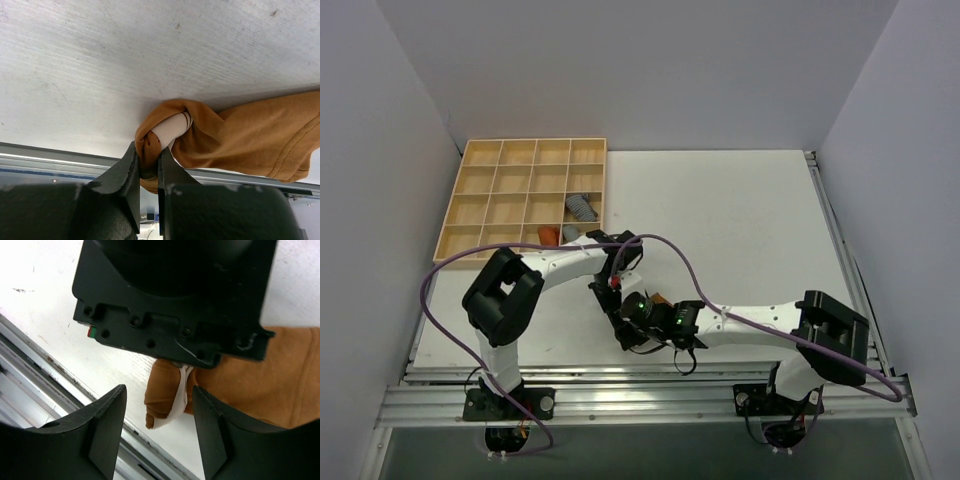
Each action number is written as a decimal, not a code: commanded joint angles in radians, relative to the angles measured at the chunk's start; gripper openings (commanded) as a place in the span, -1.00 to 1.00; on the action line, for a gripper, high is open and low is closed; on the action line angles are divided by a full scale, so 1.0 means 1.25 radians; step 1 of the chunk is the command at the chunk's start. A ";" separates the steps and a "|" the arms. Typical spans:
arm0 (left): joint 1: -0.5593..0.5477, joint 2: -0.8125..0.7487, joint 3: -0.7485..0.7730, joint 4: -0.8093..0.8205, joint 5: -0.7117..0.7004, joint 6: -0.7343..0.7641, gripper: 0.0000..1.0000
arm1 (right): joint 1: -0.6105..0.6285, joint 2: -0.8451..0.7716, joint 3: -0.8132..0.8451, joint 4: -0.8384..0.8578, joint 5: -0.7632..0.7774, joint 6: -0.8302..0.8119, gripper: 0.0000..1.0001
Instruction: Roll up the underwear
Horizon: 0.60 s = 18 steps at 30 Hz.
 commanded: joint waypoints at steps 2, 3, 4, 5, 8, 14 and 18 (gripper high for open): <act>0.003 0.029 -0.002 -0.044 -0.084 -0.002 -0.95 | 0.011 0.048 0.030 0.025 0.049 -0.013 -0.02; 0.003 0.027 -0.004 -0.043 -0.083 -0.002 -0.95 | 0.011 0.056 0.031 0.027 0.053 -0.013 -0.04; 0.003 0.025 -0.006 -0.041 -0.081 -0.002 -0.95 | 0.013 0.064 0.032 0.027 0.055 -0.008 -0.08; 0.003 0.025 -0.008 -0.039 -0.079 -0.005 -0.95 | 0.013 0.071 0.033 0.026 0.057 -0.007 -0.11; 0.003 0.022 -0.010 -0.037 -0.074 -0.005 -0.95 | 0.015 0.099 0.028 0.022 0.064 0.008 -0.26; 0.014 0.000 -0.034 -0.028 -0.056 -0.011 -0.66 | 0.016 0.096 -0.045 0.054 0.058 0.088 -0.84; 0.036 -0.065 -0.052 -0.014 -0.061 -0.013 -0.02 | 0.008 0.068 -0.137 0.149 0.026 0.147 -1.00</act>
